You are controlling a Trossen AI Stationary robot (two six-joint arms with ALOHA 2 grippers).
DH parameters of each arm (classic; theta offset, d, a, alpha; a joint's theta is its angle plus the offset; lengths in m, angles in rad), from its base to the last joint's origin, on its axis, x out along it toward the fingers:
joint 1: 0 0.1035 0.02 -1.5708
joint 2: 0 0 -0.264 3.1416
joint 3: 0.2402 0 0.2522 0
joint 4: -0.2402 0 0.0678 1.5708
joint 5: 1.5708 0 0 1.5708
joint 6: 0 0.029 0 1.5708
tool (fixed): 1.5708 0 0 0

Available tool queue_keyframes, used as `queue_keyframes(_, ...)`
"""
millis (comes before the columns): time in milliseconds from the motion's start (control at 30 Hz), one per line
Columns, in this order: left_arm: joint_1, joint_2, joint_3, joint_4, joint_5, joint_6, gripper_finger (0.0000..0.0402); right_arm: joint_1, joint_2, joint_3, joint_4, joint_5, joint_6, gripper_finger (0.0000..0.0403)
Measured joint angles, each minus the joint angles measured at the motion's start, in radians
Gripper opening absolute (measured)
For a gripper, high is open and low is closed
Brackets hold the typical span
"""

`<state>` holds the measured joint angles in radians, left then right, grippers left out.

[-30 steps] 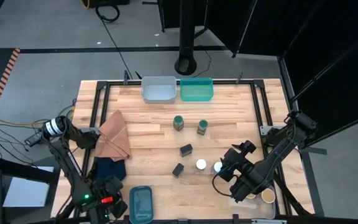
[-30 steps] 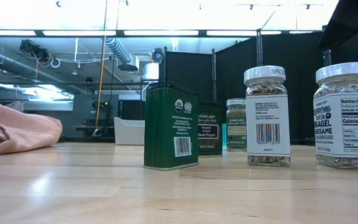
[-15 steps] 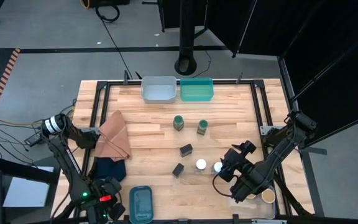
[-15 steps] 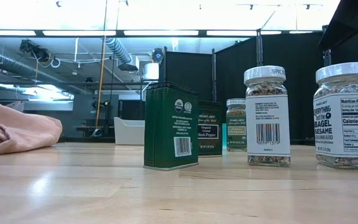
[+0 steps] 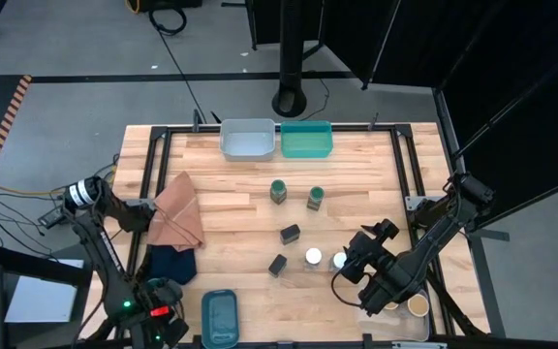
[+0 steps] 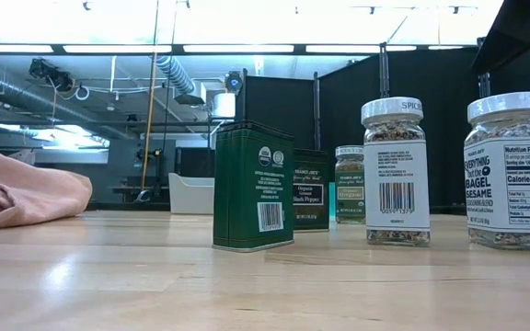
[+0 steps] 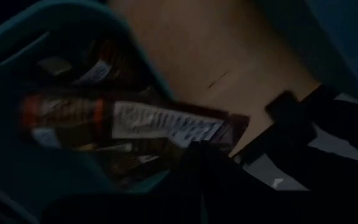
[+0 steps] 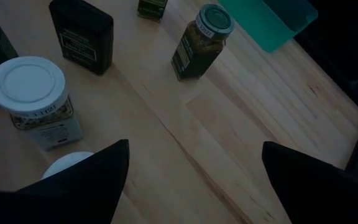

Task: Sort spices by type
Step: Put the orange spice pack into the green bin

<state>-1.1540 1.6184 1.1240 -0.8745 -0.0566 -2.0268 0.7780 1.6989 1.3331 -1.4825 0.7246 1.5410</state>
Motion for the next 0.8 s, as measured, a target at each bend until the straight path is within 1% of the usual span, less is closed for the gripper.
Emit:
queue_keyframes(67, -0.002, -0.003, 0.008, -0.012, -0.024, 0.001, 0.0000, 0.000, 0.000, 0.000, 0.000, 0.009, 0.000, 0.0374)
queue_keyframes(200, 0.005, -0.026, 0.053, -0.068, -0.242, 0.032, 0.0000, 0.000, 0.000, 0.000, 0.000, 0.015, 0.000, 0.0374)
queue_keyframes(233, 0.013, -0.027, 0.055, -0.084, -0.273, 0.039, 0.0000, 0.000, 0.000, 0.000, 0.000, 0.015, 0.000, 0.0374)
queue_keyframes(267, 0.021, -0.026, 0.053, -0.091, -0.283, 0.054, 0.0000, 0.000, 0.000, -0.001, 0.001, 0.016, 0.000, 0.0374)
queue_keyframes(333, 0.030, -0.022, 0.045, -0.063, -0.290, 0.121, 0.0000, 0.000, 0.000, -0.014, 0.007, 0.016, 0.001, 0.0374)
queue_keyframes(400, 0.036, -0.023, 0.027, 0.003, -0.291, 0.198, 0.0000, 0.000, 0.000, -0.035, 0.024, 0.016, 0.004, 0.0374)
queue_keyframes(467, 0.041, -0.023, -0.004, 0.079, -0.276, 0.243, 0.0000, 0.000, 0.000, -0.061, 0.052, 0.007, 0.009, 0.0374)
queue_keyframes(533, 0.042, -0.023, -0.035, 0.133, -0.251, 0.247, 0.0000, 0.000, 0.001, -0.080, 0.084, -0.017, 0.010, 0.0374)
queue_keyframes(600, 0.042, -0.022, -0.060, 0.150, -0.213, 0.242, 0.0000, -0.002, 0.001, -0.086, 0.096, -0.036, 0.010, 0.0374)
queue_keyframes(700, 0.041, -0.022, -0.091, 0.153, -0.158, 0.239, 0.0000, -0.002, 0.001, -0.086, 0.095, -0.037, 0.008, 0.0374)
queue_keyframes(800, 0.041, -0.022, -0.132, 0.204, -0.121, 0.238, 0.0000, -0.006, 0.001, -0.086, 0.093, -0.037, -0.007, 0.0374)
